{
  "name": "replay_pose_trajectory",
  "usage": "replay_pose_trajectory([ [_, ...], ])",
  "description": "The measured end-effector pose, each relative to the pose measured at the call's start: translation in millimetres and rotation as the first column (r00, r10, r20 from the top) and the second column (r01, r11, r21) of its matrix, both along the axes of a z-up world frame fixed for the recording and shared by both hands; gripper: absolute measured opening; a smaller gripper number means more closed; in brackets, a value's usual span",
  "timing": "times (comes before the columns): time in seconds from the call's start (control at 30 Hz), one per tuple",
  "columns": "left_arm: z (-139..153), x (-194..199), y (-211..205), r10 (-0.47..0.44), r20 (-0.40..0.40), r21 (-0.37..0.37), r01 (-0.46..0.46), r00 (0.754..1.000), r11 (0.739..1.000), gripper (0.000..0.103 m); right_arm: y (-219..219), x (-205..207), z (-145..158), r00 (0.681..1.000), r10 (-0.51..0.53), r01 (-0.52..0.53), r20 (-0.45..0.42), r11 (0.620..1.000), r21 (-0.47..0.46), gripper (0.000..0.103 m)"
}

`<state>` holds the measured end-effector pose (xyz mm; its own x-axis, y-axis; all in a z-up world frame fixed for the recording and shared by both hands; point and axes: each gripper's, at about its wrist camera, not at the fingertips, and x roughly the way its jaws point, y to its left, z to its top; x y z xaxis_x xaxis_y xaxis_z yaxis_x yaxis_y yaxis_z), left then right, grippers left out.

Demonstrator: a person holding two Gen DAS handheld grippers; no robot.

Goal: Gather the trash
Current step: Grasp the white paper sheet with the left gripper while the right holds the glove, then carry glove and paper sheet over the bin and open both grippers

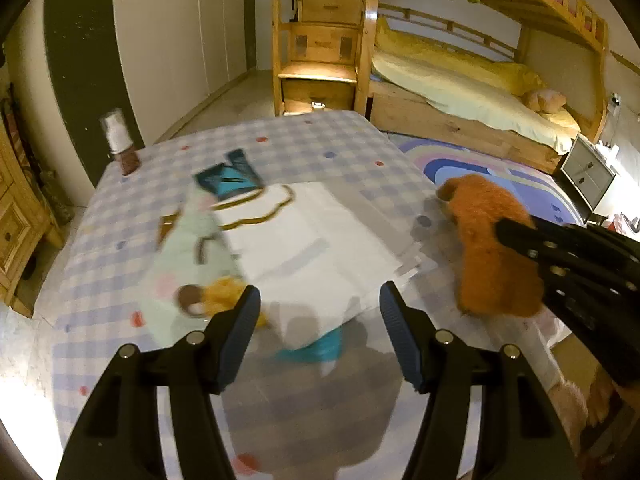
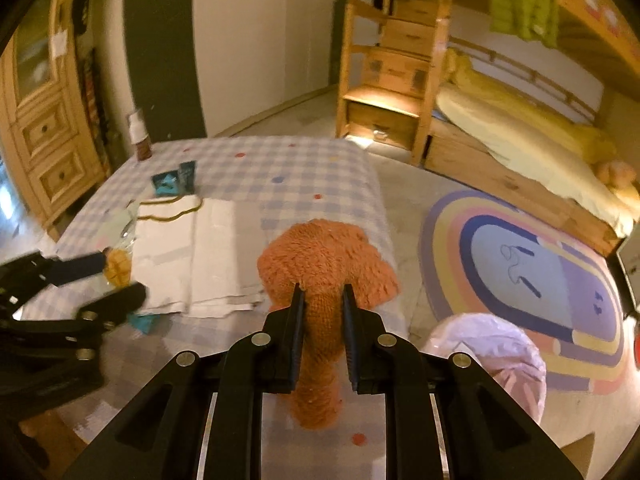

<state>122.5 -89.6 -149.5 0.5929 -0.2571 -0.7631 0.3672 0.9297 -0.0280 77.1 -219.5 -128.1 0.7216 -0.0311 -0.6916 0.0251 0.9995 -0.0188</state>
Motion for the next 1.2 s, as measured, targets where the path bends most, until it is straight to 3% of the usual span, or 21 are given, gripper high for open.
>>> replay_pose_trajectory([
  [0.33, -27.1, 22.5, -44.6, 0.087, -0.058, 0.102, -0.081, 0.995, 0.991, 0.058, -35.0, -22.6, 1.0, 0.999, -0.047, 0.046, 0.015, 0.997, 0.068, 0.018],
  [0.5, -31.6, 21.2, -43.3, 0.131, -0.052, 0.094, -0.126, 0.99, 0.988, 0.055, -41.8, -30.3, 2.1, 0.998, -0.054, 0.052, 0.02, 0.995, 0.089, 0.018],
  [0.63, -30.9, 18.0, -40.7, 0.154, -0.037, 0.097, -0.15, 0.987, 0.984, 0.035, -40.3, -36.7, 5.1, 0.998, -0.051, 0.048, 0.028, 0.994, 0.097, 0.018],
  [0.67, -31.1, 18.5, -40.9, 0.152, -0.032, 0.102, -0.148, 0.988, 0.984, 0.025, -40.7, -38.3, 5.5, 0.998, -0.051, 0.048, 0.03, 0.994, 0.096, 0.018],
  [0.7, -30.8, 18.6, -40.1, 0.146, -0.028, 0.112, -0.142, 0.989, 0.983, 0.014, -40.2, -40.3, 6.6, 0.998, -0.05, 0.047, 0.033, 0.994, 0.097, 0.018],
  [0.8, -24.6, 17.0, -32.8, 0.08, -0.041, 0.086, -0.077, 0.996, 0.993, 0.004, -41.2, -47.2, 10.3, 0.998, -0.052, 0.047, 0.044, 0.994, 0.097, 0.018],
  [0.9, 0.3, 1.4, -21.7, -0.009, 0.015, -0.001, 0.009, 1.0, 1.0, 0.003, -45.0, -56.9, 17.4, 0.996, -0.059, 0.052, 0.066, 0.994, 0.095, 0.018],
  [1.0, 30.8, -24.1, -14.6, -0.114, 0.082, -0.088, 0.121, 0.99, 0.989, 0.003, -49.7, -67.8, 26.5, 0.993, -0.073, 0.063, 0.096, 0.993, 0.099, 0.018],
  [1.2, 61.0, -55.6, -22.8, -0.189, 0.143, -0.139, 0.209, 0.971, 0.968, 0.003, -70.5, -89.5, 36.8, 0.985, -0.119, 0.102, 0.127, 0.986, 0.131, 0.018],
])
